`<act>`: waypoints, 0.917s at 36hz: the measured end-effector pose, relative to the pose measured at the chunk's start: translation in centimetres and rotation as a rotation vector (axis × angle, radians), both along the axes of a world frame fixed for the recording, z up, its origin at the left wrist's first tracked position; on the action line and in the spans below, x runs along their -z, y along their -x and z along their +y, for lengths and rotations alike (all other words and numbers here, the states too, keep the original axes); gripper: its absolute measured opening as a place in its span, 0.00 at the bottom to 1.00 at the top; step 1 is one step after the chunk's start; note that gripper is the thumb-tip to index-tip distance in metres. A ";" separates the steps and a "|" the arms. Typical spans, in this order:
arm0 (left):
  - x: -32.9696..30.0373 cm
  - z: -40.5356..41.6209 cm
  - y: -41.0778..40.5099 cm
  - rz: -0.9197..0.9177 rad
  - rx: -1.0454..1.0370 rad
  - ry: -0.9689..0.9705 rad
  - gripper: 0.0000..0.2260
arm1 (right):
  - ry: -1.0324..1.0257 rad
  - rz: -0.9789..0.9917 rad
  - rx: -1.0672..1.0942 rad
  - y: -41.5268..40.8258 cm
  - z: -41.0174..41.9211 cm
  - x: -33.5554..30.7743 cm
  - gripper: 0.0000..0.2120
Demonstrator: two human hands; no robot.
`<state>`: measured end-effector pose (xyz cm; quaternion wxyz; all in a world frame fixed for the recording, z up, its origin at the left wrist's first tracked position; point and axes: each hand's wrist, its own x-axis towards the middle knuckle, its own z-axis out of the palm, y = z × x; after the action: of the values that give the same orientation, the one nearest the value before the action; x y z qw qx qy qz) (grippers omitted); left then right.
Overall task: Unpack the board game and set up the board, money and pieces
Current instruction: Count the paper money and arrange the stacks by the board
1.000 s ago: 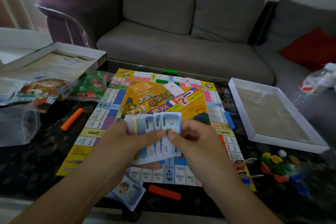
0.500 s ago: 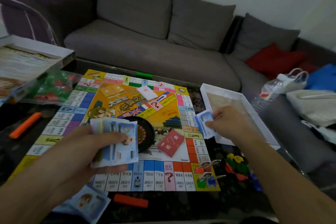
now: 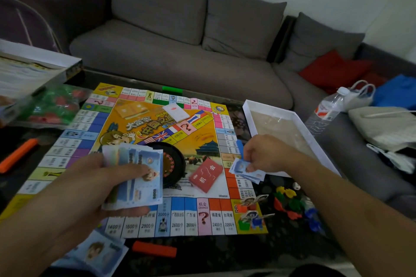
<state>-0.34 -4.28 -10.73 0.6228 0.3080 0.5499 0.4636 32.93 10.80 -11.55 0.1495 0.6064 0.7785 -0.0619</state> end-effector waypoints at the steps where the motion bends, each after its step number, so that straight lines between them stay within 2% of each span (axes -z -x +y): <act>1: 0.0 0.0 -0.1 0.002 0.006 -0.004 0.16 | 0.015 -0.005 -0.012 -0.1 0.0 0.0 0.08; 5: 0.0 0.0 -0.2 0.019 0.005 -0.013 0.13 | 0.026 -0.088 -0.102 -0.5 0.0 0.3 0.07; 9: 0.0 0.1 -0.4 0.027 -0.002 0.001 0.10 | -0.021 -0.257 -0.211 -0.7 -0.2 0.8 0.06; 14: 0.1 0.1 -0.5 0.024 0.002 0.004 0.16 | -0.092 -0.507 -0.363 -0.7 -0.7 1.3 0.10; 16: 0.1 0.1 -0.5 0.025 -0.001 0.006 0.17 | -0.113 -0.527 -0.371 -0.7 -0.9 1.4 0.12; 19: 0.1 0.1 -0.6 0.033 0.000 0.005 0.16 | -0.143 -0.530 -0.351 -0.9 -1.1 1.5 0.08; 26: 0.2 0.2 -0.7 0.057 0.008 0.006 0.12 | -0.192 -0.404 -0.290 -1.4 -0.9 1.4 0.10; 33: 0.1 0.2 -0.6 0.055 0.013 0.006 0.15 | -0.207 -0.364 -0.269 -1.7 -1.0 1.9 0.13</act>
<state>0.24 -4.06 -10.87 0.6114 0.3223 0.5662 0.4492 34.66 9.77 -13.48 0.2316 0.5106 0.8145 0.1488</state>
